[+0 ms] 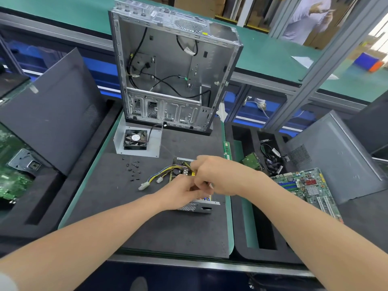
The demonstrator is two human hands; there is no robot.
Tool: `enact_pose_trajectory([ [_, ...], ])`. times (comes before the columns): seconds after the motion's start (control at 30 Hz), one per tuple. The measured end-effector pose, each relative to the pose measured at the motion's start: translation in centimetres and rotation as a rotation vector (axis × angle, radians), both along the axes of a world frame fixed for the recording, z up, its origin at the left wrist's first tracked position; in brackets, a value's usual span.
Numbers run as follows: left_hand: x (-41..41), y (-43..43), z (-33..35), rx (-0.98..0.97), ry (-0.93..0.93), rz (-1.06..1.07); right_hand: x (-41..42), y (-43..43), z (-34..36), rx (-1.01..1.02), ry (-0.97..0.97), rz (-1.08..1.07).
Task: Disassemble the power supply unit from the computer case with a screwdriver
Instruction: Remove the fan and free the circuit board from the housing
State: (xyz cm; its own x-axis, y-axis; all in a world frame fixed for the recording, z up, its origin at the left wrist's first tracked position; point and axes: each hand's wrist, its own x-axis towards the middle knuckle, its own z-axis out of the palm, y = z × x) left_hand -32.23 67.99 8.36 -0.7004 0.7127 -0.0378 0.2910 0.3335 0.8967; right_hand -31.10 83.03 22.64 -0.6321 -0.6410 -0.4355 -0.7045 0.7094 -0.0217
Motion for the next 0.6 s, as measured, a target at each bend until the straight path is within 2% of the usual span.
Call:
enact_pose_trajectory([
  [0.1, 0.0, 0.1, 0.3, -0.013, -0.035, 0.005, 0.3, 0.4, -0.1, -0.046, -0.011, -0.045],
  [0.17, -0.2, 0.1, 0.2, -0.027, -0.03, 0.016, 0.8, 0.4, -0.4, -0.074, 0.065, -0.216],
  [0.27, 0.0, 0.3, 0.3, 0.044, -0.102, 0.035, 1.2, -0.6, -1.1, 0.097, 0.298, -0.5],
  [0.33, -0.1, 0.5, 0.2, 0.06, -0.114, 0.021, 1.0, -1.1, -1.5, 0.113, 0.259, -0.585],
  [0.5, -0.5, 0.2, -0.4, 0.014, -0.092, 0.009, 0.3, 0.4, -0.3, -0.036, -0.016, -0.387],
  [0.6, -0.4, 0.1, -0.2, 0.041, -0.071, -0.001, 0.1, 1.4, 0.2, -0.026, -0.04, -0.217],
])
